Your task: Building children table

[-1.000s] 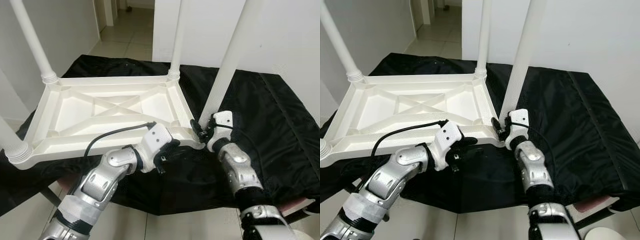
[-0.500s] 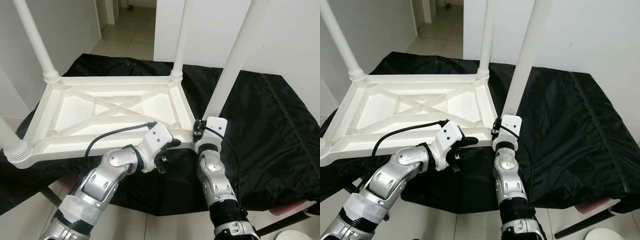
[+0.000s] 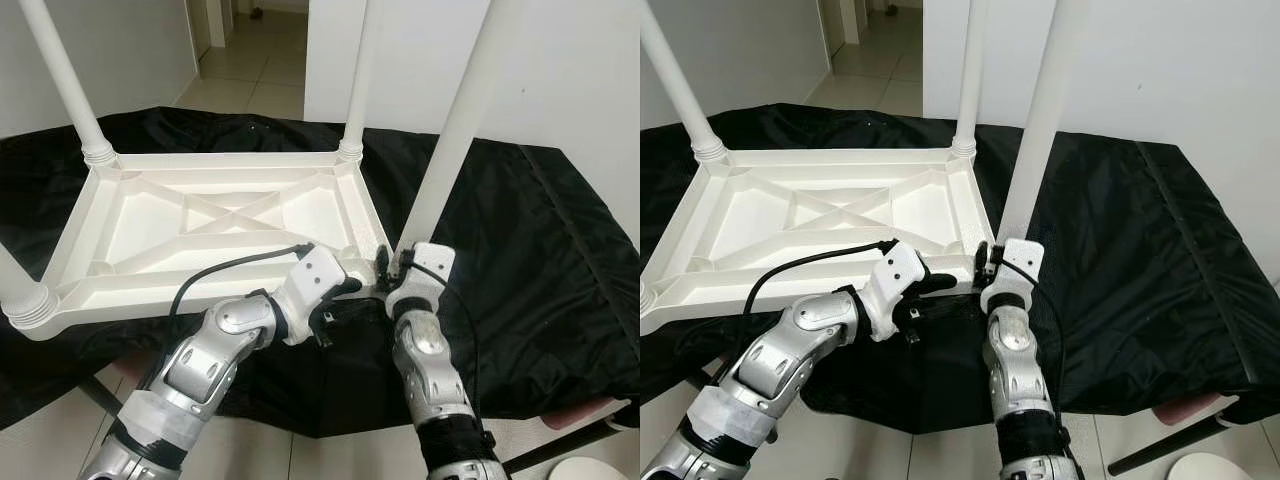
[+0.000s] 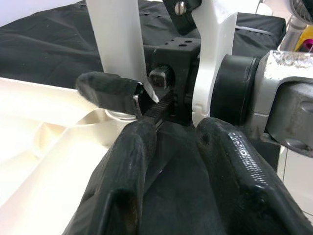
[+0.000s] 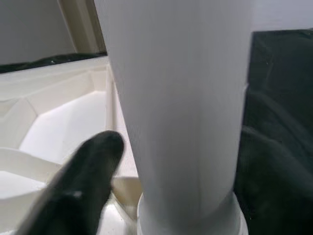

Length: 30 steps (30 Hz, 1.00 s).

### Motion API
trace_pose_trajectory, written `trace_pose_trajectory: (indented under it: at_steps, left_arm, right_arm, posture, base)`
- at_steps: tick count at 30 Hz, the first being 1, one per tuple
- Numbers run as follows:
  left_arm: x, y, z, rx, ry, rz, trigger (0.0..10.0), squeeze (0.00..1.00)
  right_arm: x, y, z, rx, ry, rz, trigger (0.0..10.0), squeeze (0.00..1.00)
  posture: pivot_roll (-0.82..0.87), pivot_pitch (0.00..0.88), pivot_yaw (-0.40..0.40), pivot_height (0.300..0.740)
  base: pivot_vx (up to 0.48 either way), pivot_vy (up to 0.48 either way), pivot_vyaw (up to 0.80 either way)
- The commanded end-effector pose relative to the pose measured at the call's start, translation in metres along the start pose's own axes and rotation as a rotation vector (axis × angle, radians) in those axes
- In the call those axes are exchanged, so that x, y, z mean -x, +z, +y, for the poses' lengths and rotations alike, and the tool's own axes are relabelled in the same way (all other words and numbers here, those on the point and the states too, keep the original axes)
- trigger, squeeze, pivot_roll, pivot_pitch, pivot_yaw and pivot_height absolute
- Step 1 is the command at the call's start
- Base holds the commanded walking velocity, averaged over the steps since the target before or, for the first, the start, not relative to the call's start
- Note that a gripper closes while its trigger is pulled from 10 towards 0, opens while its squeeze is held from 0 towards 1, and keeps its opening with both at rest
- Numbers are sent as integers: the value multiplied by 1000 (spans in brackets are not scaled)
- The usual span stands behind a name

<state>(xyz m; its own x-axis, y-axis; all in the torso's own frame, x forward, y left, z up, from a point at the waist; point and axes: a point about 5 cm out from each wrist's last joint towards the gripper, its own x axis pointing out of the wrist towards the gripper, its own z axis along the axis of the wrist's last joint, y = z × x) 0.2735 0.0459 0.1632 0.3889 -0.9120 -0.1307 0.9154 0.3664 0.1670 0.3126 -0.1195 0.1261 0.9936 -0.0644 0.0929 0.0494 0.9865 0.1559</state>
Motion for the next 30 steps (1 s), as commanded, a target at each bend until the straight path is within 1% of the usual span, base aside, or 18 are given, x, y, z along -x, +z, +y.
trace_pose_trajectory:
  at_steps: [1,4,7,9,10,13,15,16,17,18,19,21,22,23,24,28,29,30]
  left_arm:
    - [-1,1,-2,-16,-23,2,10000,0]
    - [-1,1,-2,-16,-20,2,10000,0]
    - [0,0,-3,-14,-12,2,10000,0]
    - [0,0,-3,-13,-10,2,10000,0]
    - [1,0,-3,-13,-6,3,10000,0]
    - [2,0,-2,-11,0,4,10000,0]
    - [2,0,-2,-12,1,5,10000,0]
    - [2,0,-2,-12,1,5,10000,0]
    - [2,0,-1,-13,1,5,10000,0]
    - [2,0,-1,-13,1,5,10000,0]
    - [2,0,-1,-14,1,4,10000,0]
    - [2,0,-1,-14,1,4,10000,0]
    - [1,1,1,-18,1,4,10000,0]
    - [1,1,1,-19,1,4,10000,0]
    - [1,1,1,-19,1,4,10000,0]
    - [1,2,3,-22,1,3,10000,0]
    - [1,3,4,-24,2,3,10000,0]
    - [1,3,4,-24,2,3,10000,0]
  right_arm:
    - [3,0,-5,2,16,0,10000,1000]
    - [3,0,-9,8,20,0,10000,1000]
    - [4,1,-24,43,50,-7,10000,1000]
    - [3,1,-27,50,69,-5,10000,1000]
    - [2,2,-33,70,104,-3,10000,0]
    - [0,3,-43,102,191,5,10000,0]
    - [-2,3,-46,94,248,20,10000,0]
    - [-2,3,-46,94,248,20,10000,0]
    - [-3,2,-48,116,292,28,10000,0]
    - [-3,2,-48,116,292,28,10000,0]
    - [-5,1,-49,122,331,38,10000,0]
    - [-5,1,-49,122,331,38,10000,0]
    - [-9,1,-48,149,443,53,10000,0]
    - [-10,2,-47,153,482,59,10000,0]
    - [-10,2,-47,153,482,59,10000,0]
    - [-15,3,-46,189,576,76,10000,0]
    - [-24,7,-46,234,616,82,10000,0]
    - [-24,7,-46,234,616,82,10000,0]
  posture:
    - [30,0,-45,740]
    - [30,0,-45,740]
    - [40,0,-57,740]
    - [44,0,-59,740]
    - [48,0,-62,740]
    - [48,0,-62,740]
    - [47,0,-59,740]
    - [47,0,-59,740]
    - [47,0,-57,740]
    - [47,0,-57,740]
    - [46,0,-56,740]
    - [46,0,-56,740]
    - [43,0,-43,740]
    - [43,0,-43,740]
    - [43,0,-43,740]
    - [43,0,-37,740]
    - [42,0,-34,740]
    - [42,0,-34,740]
  base:
    - [0,0,0]
    - [0,0,0]
    - [0,0,0]
    - [0,0,0]
    - [0,0,0]
    - [0,0,0]
    - [0,0,0]
    - [0,0,0]
    - [0,0,0]
    - [0,0,0]
    - [0,0,0]
    - [0,0,0]
    - [0,0,0]
    - [0,0,0]
    - [0,0,0]
    - [0,0,0]
    - [0,0,0]
    - [0,0,0]
